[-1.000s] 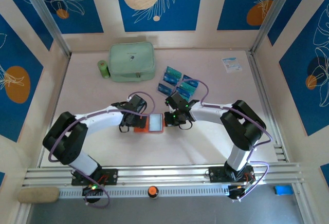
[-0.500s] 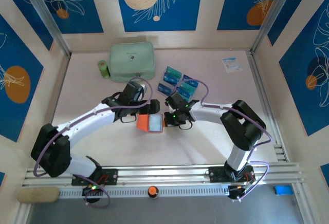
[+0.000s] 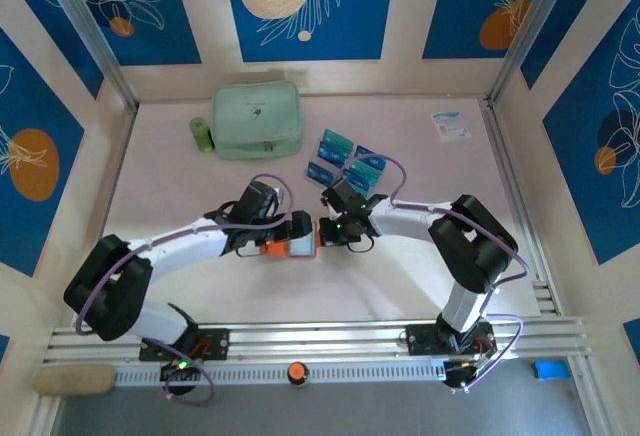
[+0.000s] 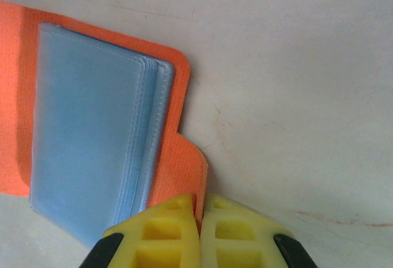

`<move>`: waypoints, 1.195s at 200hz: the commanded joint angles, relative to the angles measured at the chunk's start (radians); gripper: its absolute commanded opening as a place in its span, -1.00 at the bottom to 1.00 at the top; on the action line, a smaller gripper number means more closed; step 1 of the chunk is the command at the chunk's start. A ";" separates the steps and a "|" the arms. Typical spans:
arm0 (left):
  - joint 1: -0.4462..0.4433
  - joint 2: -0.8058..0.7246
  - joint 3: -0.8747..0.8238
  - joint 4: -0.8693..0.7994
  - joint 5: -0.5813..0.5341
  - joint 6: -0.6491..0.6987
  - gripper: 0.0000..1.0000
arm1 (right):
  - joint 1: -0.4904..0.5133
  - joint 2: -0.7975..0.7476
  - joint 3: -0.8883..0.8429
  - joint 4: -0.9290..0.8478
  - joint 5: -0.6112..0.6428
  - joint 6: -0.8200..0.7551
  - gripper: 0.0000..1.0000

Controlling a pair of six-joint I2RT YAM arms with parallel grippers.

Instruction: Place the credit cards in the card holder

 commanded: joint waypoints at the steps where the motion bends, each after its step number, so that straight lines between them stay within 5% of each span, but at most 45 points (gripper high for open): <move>1: 0.009 0.001 -0.031 0.009 -0.064 0.062 1.00 | 0.001 -0.032 -0.020 0.004 -0.027 0.019 -1.00; 44: 0.008 -0.001 -0.065 0.019 -0.129 0.143 1.00 | -0.009 -0.048 -0.026 0.000 -0.038 0.046 -1.00; 78: 0.008 -0.012 -0.078 0.029 -0.143 0.164 1.00 | -0.041 -0.110 -0.030 -0.009 -0.065 0.074 -0.55; 99: 0.009 -0.013 -0.089 0.043 -0.140 0.159 1.00 | -0.055 -0.153 -0.023 -0.017 -0.077 0.088 -0.51; 239: 0.008 -0.010 -0.110 0.061 -0.143 0.153 1.00 | 0.007 -0.027 0.106 -0.011 -0.093 0.193 -0.87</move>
